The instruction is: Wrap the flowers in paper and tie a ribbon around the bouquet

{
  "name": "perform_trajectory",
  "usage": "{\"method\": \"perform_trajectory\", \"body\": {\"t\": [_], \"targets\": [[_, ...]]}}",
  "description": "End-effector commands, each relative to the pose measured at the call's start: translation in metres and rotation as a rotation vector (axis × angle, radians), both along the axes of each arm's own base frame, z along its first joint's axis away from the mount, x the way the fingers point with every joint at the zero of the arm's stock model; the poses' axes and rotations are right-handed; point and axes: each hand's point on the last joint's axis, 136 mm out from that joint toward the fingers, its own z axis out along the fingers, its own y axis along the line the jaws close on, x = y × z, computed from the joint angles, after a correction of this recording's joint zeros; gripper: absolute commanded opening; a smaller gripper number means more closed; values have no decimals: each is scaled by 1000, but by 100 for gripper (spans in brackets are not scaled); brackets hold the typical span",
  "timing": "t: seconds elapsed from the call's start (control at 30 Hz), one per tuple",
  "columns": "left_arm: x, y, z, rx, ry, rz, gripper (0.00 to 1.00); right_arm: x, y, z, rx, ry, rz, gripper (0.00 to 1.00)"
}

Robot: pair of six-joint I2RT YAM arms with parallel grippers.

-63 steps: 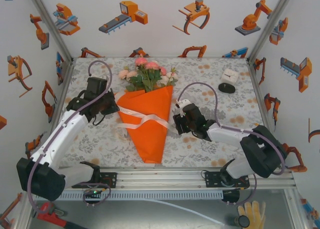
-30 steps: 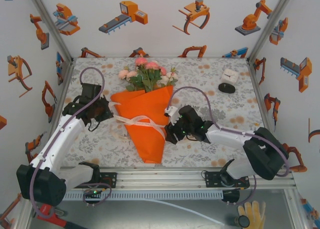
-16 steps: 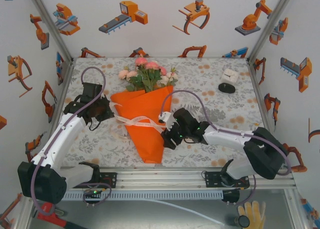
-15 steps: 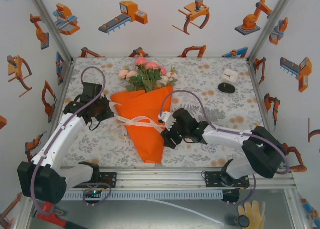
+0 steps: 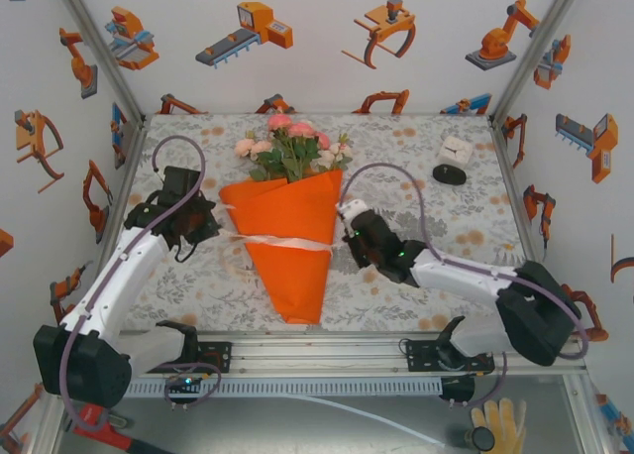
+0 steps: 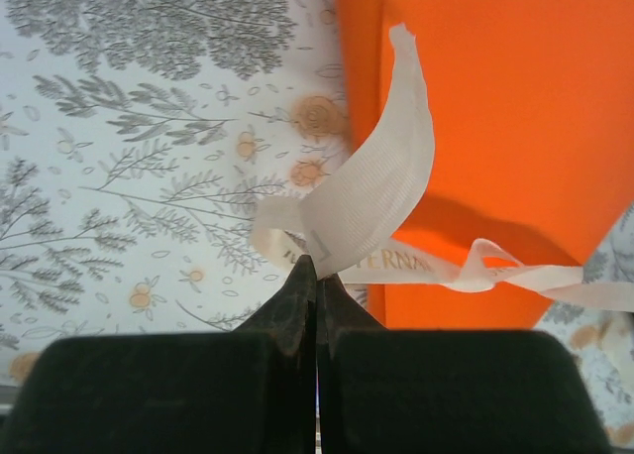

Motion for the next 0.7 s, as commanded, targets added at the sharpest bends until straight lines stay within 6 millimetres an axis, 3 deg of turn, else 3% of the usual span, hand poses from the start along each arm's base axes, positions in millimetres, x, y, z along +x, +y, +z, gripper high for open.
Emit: {"method": "perform_trajectory", "body": {"t": [0.0,0.1,0.27,0.5,0.57,0.67], "targets": [[-10,28,-6,62,29,118,0,36,-98,17,37,-69,-542,0],[-8,40,-8,61,30,167,0,43,-147,10,35,-42,-744,0],[-7,52,-17,56,36,212,0,44,-188,-1,2,-30,-895,0],[-9,86,-41,29,79,347,0,48,-246,-21,44,63,-1096,0],[-7,94,-46,13,75,390,0,55,-257,-22,83,91,-1121,0],[-5,103,-55,-9,83,430,0,73,-255,-21,145,103,-1091,0]]}}
